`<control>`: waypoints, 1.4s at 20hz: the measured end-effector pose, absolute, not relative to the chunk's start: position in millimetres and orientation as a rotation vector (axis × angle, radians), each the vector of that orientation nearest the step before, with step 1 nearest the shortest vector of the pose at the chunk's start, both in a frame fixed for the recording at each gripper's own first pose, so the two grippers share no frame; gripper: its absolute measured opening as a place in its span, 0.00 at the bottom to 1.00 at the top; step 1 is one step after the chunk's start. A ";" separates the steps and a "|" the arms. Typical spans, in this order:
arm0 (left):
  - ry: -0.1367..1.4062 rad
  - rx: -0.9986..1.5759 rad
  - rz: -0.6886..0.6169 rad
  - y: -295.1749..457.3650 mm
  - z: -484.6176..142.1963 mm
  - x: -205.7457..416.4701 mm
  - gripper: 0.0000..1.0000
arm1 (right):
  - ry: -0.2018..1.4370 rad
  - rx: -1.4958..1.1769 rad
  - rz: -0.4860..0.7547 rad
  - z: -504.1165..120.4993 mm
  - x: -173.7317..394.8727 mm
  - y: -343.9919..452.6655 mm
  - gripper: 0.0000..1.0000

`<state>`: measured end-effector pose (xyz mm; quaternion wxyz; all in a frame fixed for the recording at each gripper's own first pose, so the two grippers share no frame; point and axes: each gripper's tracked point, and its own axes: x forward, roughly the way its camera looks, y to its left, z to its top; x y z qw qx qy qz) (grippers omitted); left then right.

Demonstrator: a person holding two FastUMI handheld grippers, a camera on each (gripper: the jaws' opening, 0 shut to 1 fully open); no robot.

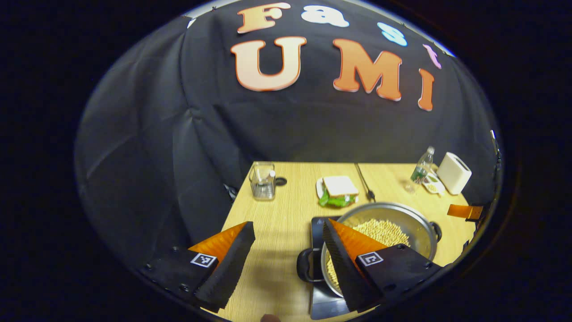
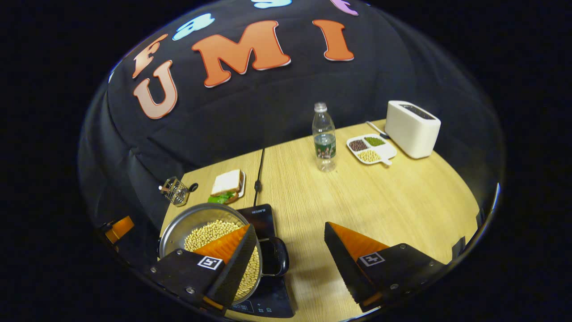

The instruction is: First push the handle of the pot to place it horizontally, then grasp the pot with both hands and set it on the induction cooktop.

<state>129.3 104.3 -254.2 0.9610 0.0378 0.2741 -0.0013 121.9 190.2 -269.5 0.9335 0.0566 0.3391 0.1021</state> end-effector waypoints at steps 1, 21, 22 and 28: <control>0.510 0.064 -0.006 100.0 -233.0 132.7 0.99 | 0.647 0.114 0.209 -249.1 125.9 187.5 0.95; -0.058 0.037 -0.121 -47.0 98.2 135.5 0.97 | -0.078 0.051 0.197 147.9 130.1 61.2 0.95; -0.059 0.032 -0.123 -57.5 100.9 133.3 0.98 | -0.070 0.051 0.200 148.7 126.6 51.3 0.94; -0.077 0.005 -0.129 -127.2 117.6 122.8 0.97 | -0.067 0.047 0.244 155.7 137.3 11.6 0.95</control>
